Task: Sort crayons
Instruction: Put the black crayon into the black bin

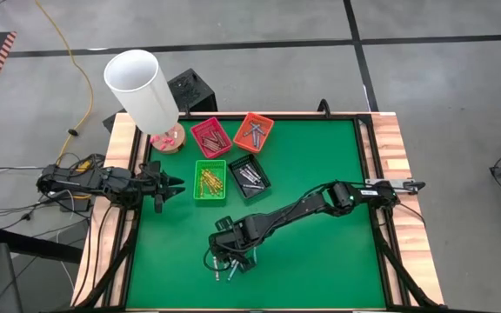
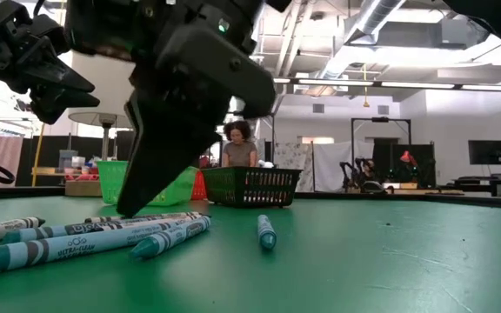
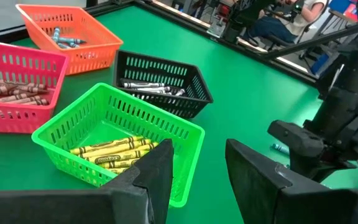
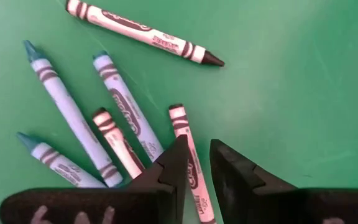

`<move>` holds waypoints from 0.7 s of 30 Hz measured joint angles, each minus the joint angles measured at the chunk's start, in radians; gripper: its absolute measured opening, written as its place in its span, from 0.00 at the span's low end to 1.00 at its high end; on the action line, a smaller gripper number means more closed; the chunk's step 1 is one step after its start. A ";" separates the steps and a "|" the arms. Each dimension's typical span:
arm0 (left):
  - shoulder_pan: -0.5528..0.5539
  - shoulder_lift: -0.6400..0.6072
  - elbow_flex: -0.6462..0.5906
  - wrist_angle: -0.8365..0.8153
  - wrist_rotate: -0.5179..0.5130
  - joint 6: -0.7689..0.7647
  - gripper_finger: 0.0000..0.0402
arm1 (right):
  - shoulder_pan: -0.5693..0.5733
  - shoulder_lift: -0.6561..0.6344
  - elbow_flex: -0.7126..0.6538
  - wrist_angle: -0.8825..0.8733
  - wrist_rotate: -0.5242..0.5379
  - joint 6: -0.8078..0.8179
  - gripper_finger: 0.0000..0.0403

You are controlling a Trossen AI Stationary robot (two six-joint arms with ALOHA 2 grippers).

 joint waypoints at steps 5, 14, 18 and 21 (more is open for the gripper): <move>0.000 0.000 0.000 0.000 -0.001 0.000 0.34 | 0.000 0.001 -0.001 0.001 0.000 -0.003 0.24; 0.000 0.000 0.000 0.000 -0.002 0.000 0.34 | 0.003 0.001 -0.001 0.014 -0.001 0.000 0.24; 0.000 0.000 0.000 0.000 -0.002 0.000 0.34 | 0.009 0.001 -0.001 0.015 -0.002 0.000 0.24; 0.000 0.000 0.000 0.000 -0.002 0.000 0.34 | 0.012 0.001 -0.001 0.014 -0.003 0.000 0.24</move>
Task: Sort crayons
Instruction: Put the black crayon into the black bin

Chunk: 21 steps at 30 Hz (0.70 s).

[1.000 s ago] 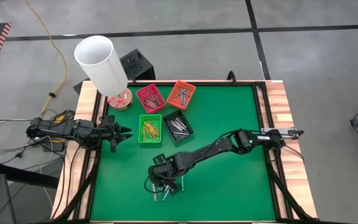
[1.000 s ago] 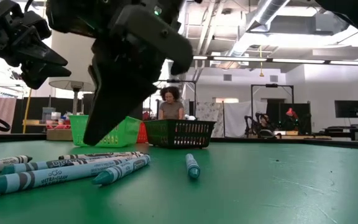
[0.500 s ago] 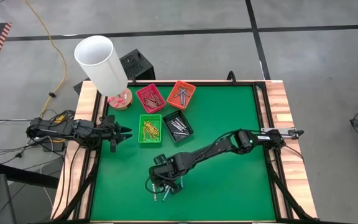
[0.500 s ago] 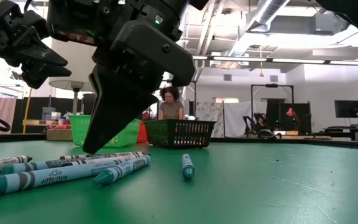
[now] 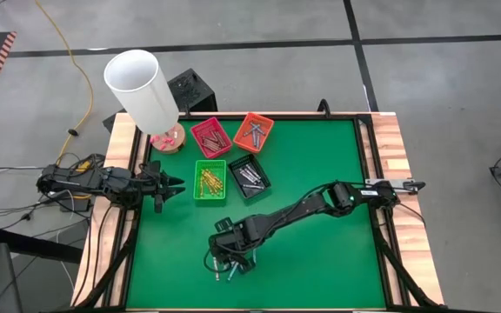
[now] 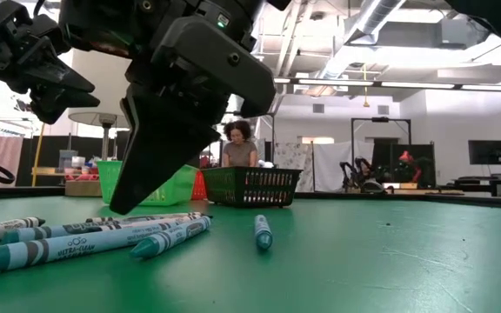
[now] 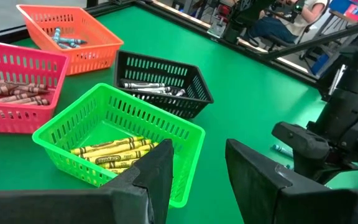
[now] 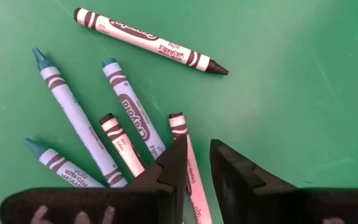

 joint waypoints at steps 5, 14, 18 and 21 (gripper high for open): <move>0.000 0.000 0.000 0.000 0.000 -0.004 0.34 | 0.006 0.000 0.000 -0.001 -0.001 0.006 0.24; 0.000 0.000 0.000 0.000 0.000 -0.006 0.34 | 0.009 0.010 -0.005 0.015 -0.002 0.003 0.24; 0.000 0.000 0.000 -0.001 0.000 -0.006 0.34 | 0.006 0.011 -0.057 0.066 -0.008 0.008 0.24; 0.000 0.000 0.000 -0.009 0.000 -0.006 0.34 | 0.006 0.008 -0.088 0.101 -0.013 0.025 0.24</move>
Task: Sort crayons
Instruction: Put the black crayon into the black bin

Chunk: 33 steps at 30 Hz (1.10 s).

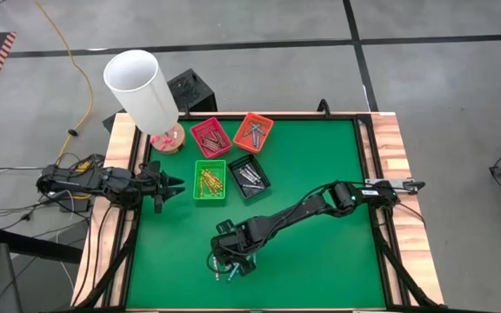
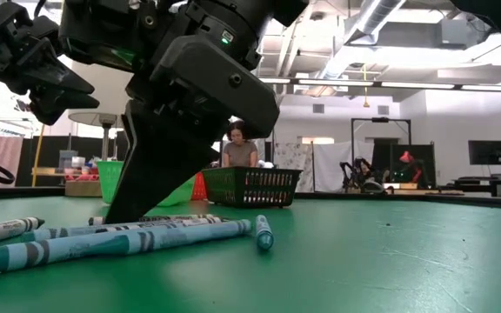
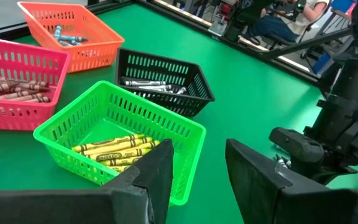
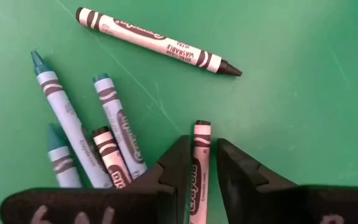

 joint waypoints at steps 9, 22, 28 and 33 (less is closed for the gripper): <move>0.000 0.000 0.000 -0.009 -0.005 0.000 0.34 | 0.000 0.000 -0.002 -0.007 0.009 0.002 0.18; 0.000 0.000 0.000 0.060 -0.003 0.007 0.34 | -0.020 0.013 0.137 -0.130 0.047 -0.018 0.01; 0.000 0.000 0.000 0.064 0.003 0.015 0.34 | -0.062 0.011 0.237 -0.259 0.090 -0.015 0.01; 0.000 0.000 0.000 0.064 0.004 0.024 0.34 | -0.094 0.010 0.336 -0.361 0.128 0.005 0.01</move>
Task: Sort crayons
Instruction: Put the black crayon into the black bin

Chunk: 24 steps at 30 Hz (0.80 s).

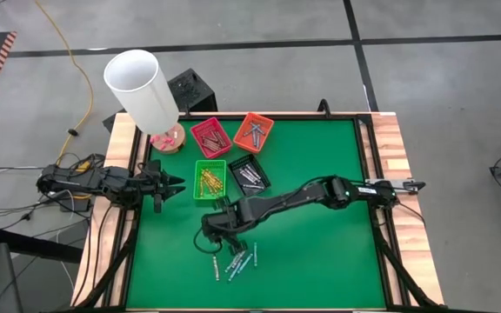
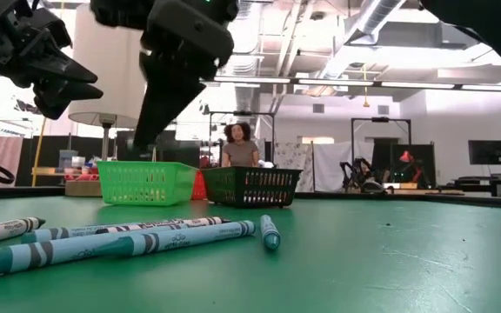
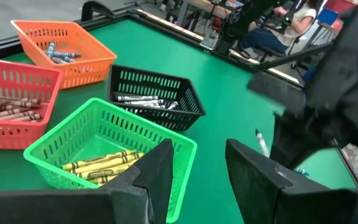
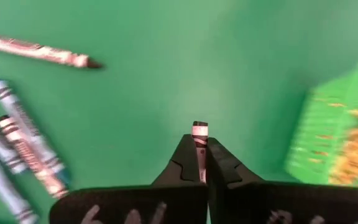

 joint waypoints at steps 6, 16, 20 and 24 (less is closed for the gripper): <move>0.000 0.000 0.000 0.000 0.000 0.013 0.34 | -0.046 -0.076 -0.010 -0.095 0.108 0.050 0.01; 0.000 0.000 0.000 0.037 0.012 0.050 0.34 | -0.151 -0.225 -0.010 -0.198 0.205 0.155 0.01; 0.000 0.000 0.000 0.060 0.032 0.078 0.34 | -0.195 -0.282 -0.020 -0.254 0.252 0.157 0.01; 0.000 0.000 0.000 0.059 0.032 0.082 0.34 | -0.238 -0.335 -0.020 -0.301 0.254 0.160 0.01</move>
